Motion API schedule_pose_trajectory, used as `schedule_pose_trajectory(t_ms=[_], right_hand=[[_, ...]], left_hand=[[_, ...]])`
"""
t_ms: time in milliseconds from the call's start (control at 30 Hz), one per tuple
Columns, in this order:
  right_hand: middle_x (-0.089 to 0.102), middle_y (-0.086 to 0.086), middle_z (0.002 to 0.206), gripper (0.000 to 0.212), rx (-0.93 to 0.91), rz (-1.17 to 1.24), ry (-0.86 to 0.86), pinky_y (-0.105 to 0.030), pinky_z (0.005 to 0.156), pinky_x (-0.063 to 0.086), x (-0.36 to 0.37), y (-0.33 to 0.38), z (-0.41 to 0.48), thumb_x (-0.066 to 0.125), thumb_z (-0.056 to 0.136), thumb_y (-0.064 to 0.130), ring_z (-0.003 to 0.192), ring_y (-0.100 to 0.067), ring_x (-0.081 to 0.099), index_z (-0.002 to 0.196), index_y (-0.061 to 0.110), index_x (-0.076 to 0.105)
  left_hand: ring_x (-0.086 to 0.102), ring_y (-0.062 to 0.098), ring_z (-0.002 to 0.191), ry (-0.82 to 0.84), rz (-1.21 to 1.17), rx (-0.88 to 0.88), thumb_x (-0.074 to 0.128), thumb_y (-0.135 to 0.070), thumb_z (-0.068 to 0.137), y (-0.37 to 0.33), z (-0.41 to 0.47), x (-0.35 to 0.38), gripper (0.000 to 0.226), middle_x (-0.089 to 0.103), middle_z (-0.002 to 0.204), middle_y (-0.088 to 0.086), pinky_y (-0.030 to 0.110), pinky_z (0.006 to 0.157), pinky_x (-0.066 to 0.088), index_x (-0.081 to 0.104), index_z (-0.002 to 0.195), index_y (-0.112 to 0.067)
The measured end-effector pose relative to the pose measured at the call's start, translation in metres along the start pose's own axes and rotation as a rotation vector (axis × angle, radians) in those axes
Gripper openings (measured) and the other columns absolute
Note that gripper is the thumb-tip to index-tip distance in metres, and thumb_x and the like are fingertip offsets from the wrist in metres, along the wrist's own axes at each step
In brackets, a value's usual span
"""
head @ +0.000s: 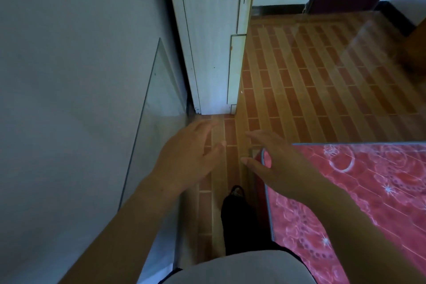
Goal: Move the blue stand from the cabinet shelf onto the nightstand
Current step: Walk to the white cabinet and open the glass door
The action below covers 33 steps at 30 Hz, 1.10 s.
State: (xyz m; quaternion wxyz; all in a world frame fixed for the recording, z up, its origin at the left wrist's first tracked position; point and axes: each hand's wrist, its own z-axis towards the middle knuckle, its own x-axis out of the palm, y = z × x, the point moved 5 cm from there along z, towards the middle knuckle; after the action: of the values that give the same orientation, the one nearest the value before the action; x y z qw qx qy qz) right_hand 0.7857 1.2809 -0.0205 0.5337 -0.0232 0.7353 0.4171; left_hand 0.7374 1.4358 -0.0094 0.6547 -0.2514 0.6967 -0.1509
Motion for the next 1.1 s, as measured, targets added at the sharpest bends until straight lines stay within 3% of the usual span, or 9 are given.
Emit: schedule_pose_trajectory(t_ms=[67, 167, 233, 300, 367, 533, 633, 867, 1100], right_hand=[[0.044, 0.004, 0.139, 0.051, -0.009, 0.007, 0.009, -0.015, 0.09, 0.029, -0.012, -0.013, 0.04, 0.056, 0.088, 0.033, 0.118, -0.009, 0.042, 0.134, 0.026, 0.036], [0.048, 0.004, 0.134, 0.039, 0.012, -0.041, 0.049, 0.006, 0.067, 0.024, -0.034, -0.038, 0.1, 0.053, 0.091, 0.031, 0.111, -0.006, 0.045, 0.128, 0.023, 0.044], [0.051, 0.003, 0.13, 0.034, 0.077, -0.013, 0.096, 0.008, 0.061, 0.022, -0.048, -0.057, 0.133, 0.051, 0.092, 0.029, 0.114, -0.009, 0.047, 0.124, 0.021, 0.047], [0.051, 0.0, 0.132, 0.035, 0.081, 0.001, 0.12, 0.004, 0.071, 0.025, -0.062, -0.068, 0.162, 0.05, 0.092, 0.028, 0.116, -0.012, 0.048, 0.126, 0.018, 0.047], [0.044, 0.002, 0.139, 0.045, 0.051, -0.009, 0.069, -0.01, 0.088, 0.025, -0.075, -0.073, 0.186, 0.05, 0.091, 0.032, 0.123, -0.013, 0.043, 0.133, 0.021, 0.039], [0.043, 0.005, 0.139, 0.049, 0.069, 0.035, 0.027, -0.017, 0.094, 0.028, -0.09, -0.096, 0.24, 0.054, 0.089, 0.033, 0.122, -0.011, 0.043, 0.134, 0.024, 0.038], [0.04, 0.005, 0.142, 0.053, 0.116, 0.051, 0.012, -0.03, 0.102, 0.036, -0.101, -0.115, 0.276, 0.056, 0.087, 0.033, 0.126, -0.015, 0.041, 0.135, 0.028, 0.035], [0.039, 0.004, 0.143, 0.056, 0.25, 0.054, -0.066, -0.015, 0.09, 0.029, -0.148, -0.147, 0.362, 0.056, 0.088, 0.033, 0.123, -0.013, 0.043, 0.138, 0.023, 0.033], [0.039, 0.007, 0.143, 0.056, 0.349, 0.007, -0.277, -0.03, 0.098, 0.041, -0.2, -0.184, 0.411, 0.056, 0.086, 0.041, 0.124, -0.014, 0.044, 0.136, 0.028, 0.035]], left_hand=[[0.04, 0.012, 0.13, -0.009, 0.002, -0.007, 0.043, -0.043, 0.093, 0.004, 0.045, -0.005, 0.051, 0.038, 0.146, -0.005, 0.029, 0.104, 0.032, 0.032, 0.14, -0.028], [0.038, 0.014, 0.132, -0.009, 0.01, -0.02, 0.042, -0.044, 0.092, 0.006, 0.112, -0.017, 0.052, 0.037, 0.148, -0.005, 0.035, 0.109, 0.033, 0.031, 0.141, -0.029], [0.038, 0.014, 0.132, -0.004, 0.024, -0.026, 0.042, -0.046, 0.092, 0.006, 0.152, -0.024, 0.052, 0.037, 0.147, -0.005, 0.039, 0.11, 0.034, 0.031, 0.14, -0.03], [0.039, 0.014, 0.131, -0.011, 0.042, -0.016, 0.042, -0.047, 0.091, 0.005, 0.19, -0.03, 0.052, 0.039, 0.146, -0.005, 0.039, 0.109, 0.035, 0.032, 0.14, -0.03], [0.039, 0.013, 0.13, -0.002, 0.055, -0.004, 0.042, -0.048, 0.091, 0.005, 0.219, -0.032, 0.053, 0.039, 0.145, -0.005, 0.037, 0.109, 0.035, 0.032, 0.14, -0.031], [0.039, 0.012, 0.129, 0.059, 0.065, 0.001, 0.042, -0.047, 0.091, 0.012, 0.283, -0.032, 0.052, 0.039, 0.145, -0.007, 0.028, 0.103, 0.032, 0.032, 0.14, -0.031], [0.039, 0.011, 0.129, 0.078, 0.063, 0.027, 0.044, -0.046, 0.091, 0.016, 0.332, -0.034, 0.051, 0.039, 0.144, -0.008, 0.025, 0.1, 0.031, 0.033, 0.139, -0.031], [0.04, 0.013, 0.129, 0.154, 0.07, 0.189, 0.045, -0.045, 0.091, 0.0, 0.46, -0.044, 0.052, 0.04, 0.144, -0.006, 0.034, 0.105, 0.037, 0.034, 0.139, -0.028], [0.04, 0.014, 0.13, 0.225, 0.1, 0.384, 0.043, -0.047, 0.091, -0.034, 0.565, -0.047, 0.054, 0.038, 0.146, -0.007, 0.04, 0.104, 0.04, 0.033, 0.14, -0.028]])
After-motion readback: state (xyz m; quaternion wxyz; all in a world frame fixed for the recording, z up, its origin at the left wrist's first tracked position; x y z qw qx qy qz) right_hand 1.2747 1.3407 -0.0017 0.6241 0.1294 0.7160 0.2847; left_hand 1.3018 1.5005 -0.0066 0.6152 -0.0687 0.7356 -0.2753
